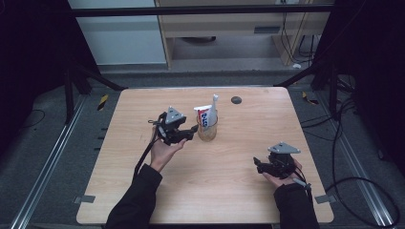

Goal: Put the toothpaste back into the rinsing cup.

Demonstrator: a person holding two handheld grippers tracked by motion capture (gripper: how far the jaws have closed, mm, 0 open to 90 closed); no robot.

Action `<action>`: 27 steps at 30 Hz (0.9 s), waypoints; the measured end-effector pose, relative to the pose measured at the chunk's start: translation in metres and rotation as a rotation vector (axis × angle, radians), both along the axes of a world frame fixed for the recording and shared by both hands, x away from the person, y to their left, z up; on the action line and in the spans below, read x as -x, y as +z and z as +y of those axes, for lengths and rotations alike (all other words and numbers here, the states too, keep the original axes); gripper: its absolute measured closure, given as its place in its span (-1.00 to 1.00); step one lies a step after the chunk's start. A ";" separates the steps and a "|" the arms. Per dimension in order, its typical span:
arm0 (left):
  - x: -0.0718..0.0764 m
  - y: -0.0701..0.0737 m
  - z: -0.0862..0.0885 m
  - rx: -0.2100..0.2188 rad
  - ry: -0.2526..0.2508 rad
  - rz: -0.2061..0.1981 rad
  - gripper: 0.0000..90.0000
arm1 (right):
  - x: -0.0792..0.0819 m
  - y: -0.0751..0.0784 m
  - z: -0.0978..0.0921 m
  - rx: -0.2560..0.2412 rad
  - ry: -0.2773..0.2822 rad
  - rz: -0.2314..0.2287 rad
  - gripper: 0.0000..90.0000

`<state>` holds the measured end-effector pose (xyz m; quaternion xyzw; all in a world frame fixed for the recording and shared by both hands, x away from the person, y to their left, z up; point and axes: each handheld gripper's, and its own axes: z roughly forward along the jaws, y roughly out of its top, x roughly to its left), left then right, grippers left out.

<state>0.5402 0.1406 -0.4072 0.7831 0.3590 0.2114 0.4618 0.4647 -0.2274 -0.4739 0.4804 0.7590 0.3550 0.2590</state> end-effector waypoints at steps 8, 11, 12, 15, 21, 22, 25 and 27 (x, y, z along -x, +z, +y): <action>0.027 -0.018 0.044 -0.050 0.018 0.047 -0.33 | 0.001 0.000 -0.003 -0.007 -0.015 0.009 -0.54; 0.035 -0.027 0.060 -0.070 0.042 0.060 -0.35 | 0.001 0.001 -0.006 -0.010 -0.021 0.007 -0.55; 0.038 -0.030 0.065 -0.081 0.054 0.065 -0.35 | 0.001 0.001 -0.007 -0.013 -0.024 0.008 -0.56; 0.046 -0.036 0.079 -0.112 0.082 0.069 -0.37 | 0.002 0.000 -0.008 -0.020 -0.033 0.018 -0.57; 0.062 -0.044 0.098 -0.118 0.110 0.082 -0.39 | 0.005 -0.002 -0.006 -0.005 -0.022 0.035 -0.60; 0.064 -0.046 0.102 -0.123 0.114 0.078 -0.40 | 0.005 -0.003 -0.006 0.001 -0.020 0.032 -0.60; 0.070 -0.051 0.112 -0.124 0.142 0.092 -0.40 | 0.008 -0.004 -0.007 0.001 -0.018 0.035 -0.61; 0.072 -0.055 0.121 -0.127 0.164 0.104 -0.41 | 0.008 -0.005 -0.008 0.005 -0.019 0.042 -0.63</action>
